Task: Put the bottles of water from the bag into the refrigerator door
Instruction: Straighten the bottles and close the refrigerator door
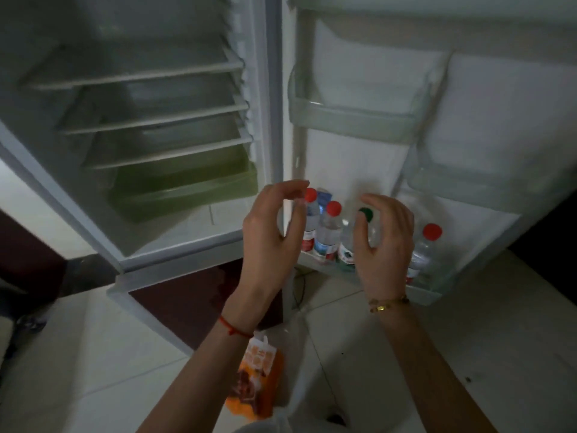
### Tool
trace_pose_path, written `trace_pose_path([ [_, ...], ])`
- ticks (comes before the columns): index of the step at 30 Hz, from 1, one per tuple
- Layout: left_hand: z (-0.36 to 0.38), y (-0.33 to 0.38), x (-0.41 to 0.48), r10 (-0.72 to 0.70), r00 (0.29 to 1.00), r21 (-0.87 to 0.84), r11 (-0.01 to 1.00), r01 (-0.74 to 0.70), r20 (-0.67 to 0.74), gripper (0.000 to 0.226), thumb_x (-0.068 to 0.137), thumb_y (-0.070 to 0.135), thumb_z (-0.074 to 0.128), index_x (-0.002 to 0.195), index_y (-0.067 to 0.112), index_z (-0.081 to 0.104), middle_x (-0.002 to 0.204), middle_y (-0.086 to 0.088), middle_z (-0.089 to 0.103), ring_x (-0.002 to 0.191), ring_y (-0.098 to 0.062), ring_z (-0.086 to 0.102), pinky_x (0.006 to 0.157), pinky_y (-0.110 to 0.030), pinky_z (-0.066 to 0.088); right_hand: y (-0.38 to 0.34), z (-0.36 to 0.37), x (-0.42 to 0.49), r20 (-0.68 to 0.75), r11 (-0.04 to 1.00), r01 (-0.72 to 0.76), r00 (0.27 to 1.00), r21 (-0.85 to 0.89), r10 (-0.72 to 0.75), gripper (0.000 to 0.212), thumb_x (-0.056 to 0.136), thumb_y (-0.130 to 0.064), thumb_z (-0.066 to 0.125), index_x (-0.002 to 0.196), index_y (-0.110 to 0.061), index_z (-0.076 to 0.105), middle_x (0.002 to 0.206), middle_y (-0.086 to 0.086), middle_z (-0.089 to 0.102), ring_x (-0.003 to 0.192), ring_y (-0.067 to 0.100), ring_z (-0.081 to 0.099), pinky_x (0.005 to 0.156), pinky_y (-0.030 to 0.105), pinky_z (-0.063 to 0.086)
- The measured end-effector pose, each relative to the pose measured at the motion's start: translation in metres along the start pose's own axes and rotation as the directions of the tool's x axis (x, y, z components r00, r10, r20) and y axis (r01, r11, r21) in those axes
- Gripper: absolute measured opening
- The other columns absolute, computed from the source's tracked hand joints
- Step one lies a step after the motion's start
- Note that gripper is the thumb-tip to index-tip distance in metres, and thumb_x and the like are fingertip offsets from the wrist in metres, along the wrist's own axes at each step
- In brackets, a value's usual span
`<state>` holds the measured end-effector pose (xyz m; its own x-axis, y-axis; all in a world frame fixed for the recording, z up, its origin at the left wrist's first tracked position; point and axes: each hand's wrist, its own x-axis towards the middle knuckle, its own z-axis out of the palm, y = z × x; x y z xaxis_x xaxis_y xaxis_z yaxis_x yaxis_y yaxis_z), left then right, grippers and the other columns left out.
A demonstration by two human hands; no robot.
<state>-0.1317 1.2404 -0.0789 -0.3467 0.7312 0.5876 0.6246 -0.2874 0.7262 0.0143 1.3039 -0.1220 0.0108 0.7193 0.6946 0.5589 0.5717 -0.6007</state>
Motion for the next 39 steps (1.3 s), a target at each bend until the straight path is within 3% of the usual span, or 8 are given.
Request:
trace_pose_path([
  [2,0.016,0.012,0.008,0.064,0.997,-0.046,0.997,-0.062,0.035,0.024,0.094,0.009,0.054,0.115,0.008,0.066,0.109,0.001,0.068,0.102,-0.007,0.063,0.089,-0.014,0.045,0.005,-0.015,0.008,-0.056,0.999,-0.017,0.998,-0.04,0.015,0.02,0.091,-0.009,0.056,0.11,-0.007,0.064,0.112,0.008,0.065,0.111,0.026,0.055,0.099,0.012,0.032],
  [6,0.052,0.039,0.02,0.145,0.98,-0.124,0.984,-0.129,0.134,0.026,0.094,0.013,0.054,0.118,0.013,0.064,0.114,0.002,0.065,0.108,-0.009,0.061,0.09,-0.019,0.047,0.019,-0.048,0.025,-0.183,0.994,-0.03,0.983,-0.107,0.01,0.021,0.092,-0.009,0.055,0.11,-0.006,0.065,0.111,0.008,0.065,0.11,0.026,0.055,0.099,0.02,0.038],
  [10,0.092,0.064,0.026,0.243,0.955,-0.166,0.962,-0.215,0.171,0.027,0.093,0.01,0.055,0.118,0.01,0.064,0.11,-0.001,0.064,0.108,-0.013,0.059,0.095,-0.025,0.046,0.039,-0.081,0.043,-0.286,0.984,-0.07,0.958,-0.166,0.02,0.023,0.091,-0.006,0.054,0.112,-0.007,0.064,0.111,0.006,0.064,0.112,0.024,0.054,0.1,0.014,0.034],
  [18,0.167,0.102,0.03,0.34,0.915,-0.199,0.933,-0.3,0.217,0.028,0.091,0.011,0.055,0.118,0.011,0.064,0.112,-0.001,0.065,0.109,-0.014,0.059,0.094,-0.033,0.048,0.087,-0.138,0.077,-0.433,0.976,-0.082,0.901,-0.201,-0.013,0.027,0.093,-0.007,0.053,0.119,-0.005,0.06,0.12,0.008,0.061,0.116,0.013,0.047,0.101,0.036,0.044],
  [23,0.199,0.114,0.027,0.315,0.92,-0.154,0.946,-0.285,0.234,0.028,0.092,0.014,0.053,0.118,0.015,0.064,0.112,0.004,0.063,0.109,-0.014,0.059,0.094,-0.04,0.047,0.127,-0.16,0.099,-0.474,0.968,-0.136,0.88,-0.21,0.022,0.041,0.094,-0.016,0.051,0.132,-0.003,0.046,0.132,0.013,0.05,0.12,0.028,0.047,0.099,0.05,0.04],
  [26,0.213,0.119,0.025,0.299,0.927,-0.146,0.951,-0.271,0.228,0.026,0.093,0.013,0.052,0.116,0.015,0.064,0.108,0.003,0.064,0.104,-0.015,0.06,0.09,-0.039,0.049,0.147,-0.166,0.111,-0.475,0.966,-0.223,0.869,-0.131,0.136,0.051,0.095,-0.022,0.047,0.141,-0.004,0.036,0.141,0.011,0.043,0.129,0.025,0.04,0.11,0.05,0.033],
  [32,0.229,0.128,0.022,0.258,0.944,-0.053,0.966,-0.252,0.206,0.024,0.092,0.015,0.053,0.111,0.018,0.067,0.094,0.007,0.067,0.092,-0.012,0.062,0.086,-0.04,0.048,0.179,-0.169,0.131,-0.323,0.928,-0.373,0.878,0.002,0.353,0.059,0.096,-0.03,0.038,0.147,-0.003,0.028,0.152,0.012,0.035,0.142,0.027,0.029,0.119,0.035,0.02],
  [39,0.23,0.133,0.017,0.197,0.964,-0.044,0.98,-0.193,0.176,0.023,0.091,0.016,0.052,0.107,0.017,0.068,0.084,0.008,0.067,0.081,-0.008,0.061,0.081,-0.041,0.051,0.192,-0.159,0.134,-0.263,0.938,-0.345,0.902,0.031,0.341,0.062,0.092,-0.035,0.036,0.141,0.002,0.036,0.144,0.02,0.041,0.134,0.031,0.038,0.113,0.033,0.026],
])
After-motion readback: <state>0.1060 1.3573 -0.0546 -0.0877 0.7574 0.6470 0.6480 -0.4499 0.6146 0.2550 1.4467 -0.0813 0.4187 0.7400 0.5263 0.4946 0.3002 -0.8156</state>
